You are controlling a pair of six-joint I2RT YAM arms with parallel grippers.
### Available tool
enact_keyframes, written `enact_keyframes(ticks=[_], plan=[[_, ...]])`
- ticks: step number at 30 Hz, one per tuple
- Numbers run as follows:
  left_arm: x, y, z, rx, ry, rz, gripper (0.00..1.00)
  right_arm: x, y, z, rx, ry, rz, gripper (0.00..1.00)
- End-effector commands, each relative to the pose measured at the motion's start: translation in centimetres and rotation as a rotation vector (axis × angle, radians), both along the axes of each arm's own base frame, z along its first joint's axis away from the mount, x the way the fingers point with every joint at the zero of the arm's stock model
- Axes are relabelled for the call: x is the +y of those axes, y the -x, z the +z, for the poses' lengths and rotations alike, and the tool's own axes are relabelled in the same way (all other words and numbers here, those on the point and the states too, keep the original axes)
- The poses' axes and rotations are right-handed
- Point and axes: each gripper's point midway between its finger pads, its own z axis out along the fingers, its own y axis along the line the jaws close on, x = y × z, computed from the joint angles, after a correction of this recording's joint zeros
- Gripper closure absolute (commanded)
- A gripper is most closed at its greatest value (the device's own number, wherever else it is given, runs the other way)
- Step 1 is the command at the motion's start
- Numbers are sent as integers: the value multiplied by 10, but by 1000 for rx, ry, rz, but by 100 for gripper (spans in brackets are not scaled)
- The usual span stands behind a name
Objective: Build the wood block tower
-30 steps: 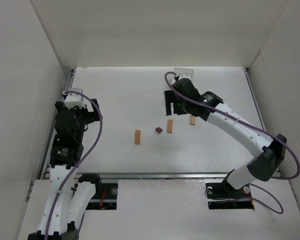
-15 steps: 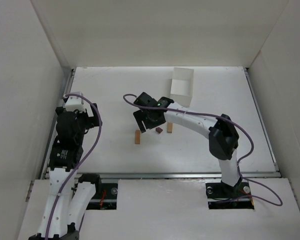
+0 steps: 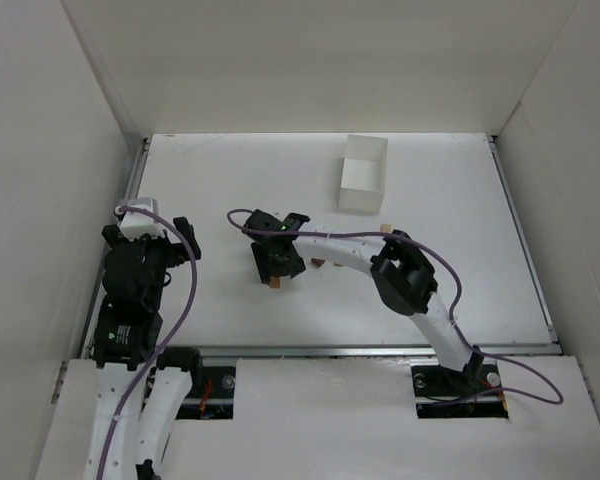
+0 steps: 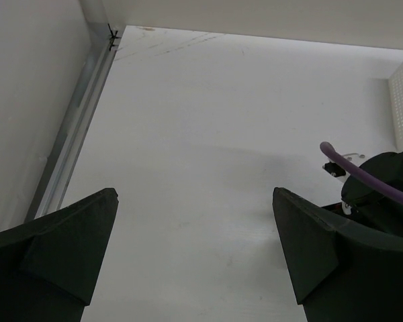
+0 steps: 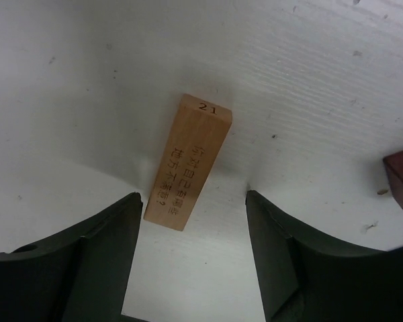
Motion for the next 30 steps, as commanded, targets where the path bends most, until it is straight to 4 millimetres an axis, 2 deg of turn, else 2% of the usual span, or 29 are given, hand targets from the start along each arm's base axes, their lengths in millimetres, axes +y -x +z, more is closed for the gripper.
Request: enact_keyframes(ticks=[1,4,5,6,8,9,11,13,14,15,16,17,18,19,20,21,22,23,26,27,29,30], plan=[[-2,-4,0,-17,14,-3,0,12,-1,-2,15,-21,-40,31],[0,-3,-2,-17,12,8,0,17,-1,-10,30,-22,-36,44],[0,-3,-2,-17,12,8,0,16,0,-16,37,-11,-36,51],[0,-3,-2,-17,12,8,0,16,0,-16,37,-11,-36,62],[0,-3,-2,-17,12,8,0,17,1,-20,35,-27,-19,73],[-2,-3,-7,-8,13,-3,0,18,0,-19,26,-35,-8,97],[-4,-3,-7,-7,6,-16,0,13,-4,-19,20,-44,-20,100],[-9,-3,-7,-7,11,-46,2,15,-5,8,-28,-98,37,100],[-12,-3,-7,-6,-6,-70,6,11,-12,12,-73,-123,48,100],[-16,-5,-9,4,-19,-100,7,13,-15,56,-150,-208,74,100],[-28,-4,0,-21,-24,-173,8,11,-17,77,-215,-239,135,100],[-34,-3,0,-23,-54,-225,9,10,-17,87,-277,-288,164,100],[-43,-4,6,-37,-71,-280,12,8,-17,110,-340,-333,192,100],[-52,-1,11,-54,-88,-342,13,1,-14,165,-450,-430,214,100],[-72,3,12,-66,-96,-474,13,-5,-13,184,-528,-452,262,100],[-82,7,17,-85,-112,-540,15,-5,-15,211,-616,-518,275,100],[-90,8,18,-99,-133,-601,15,-14,-10,212,-644,-519,293,100],[-107,17,22,-123,-127,-716,15,-23,-4,244,-714,-569,311,100],[-133,32,39,-220,-126,-895,14,-29,13,277,-798,-621,466,100],[-150,49,43,-248,-93,-1030,14,-23,29,277,-792,-649,597,100],[-166,62,56,-349,-85,-1160,14,-25,38,289,-809,-685,662,100],[-174,77,60,-377,-68,-1262,15,-25,47,290,-811,-706,717,100]])
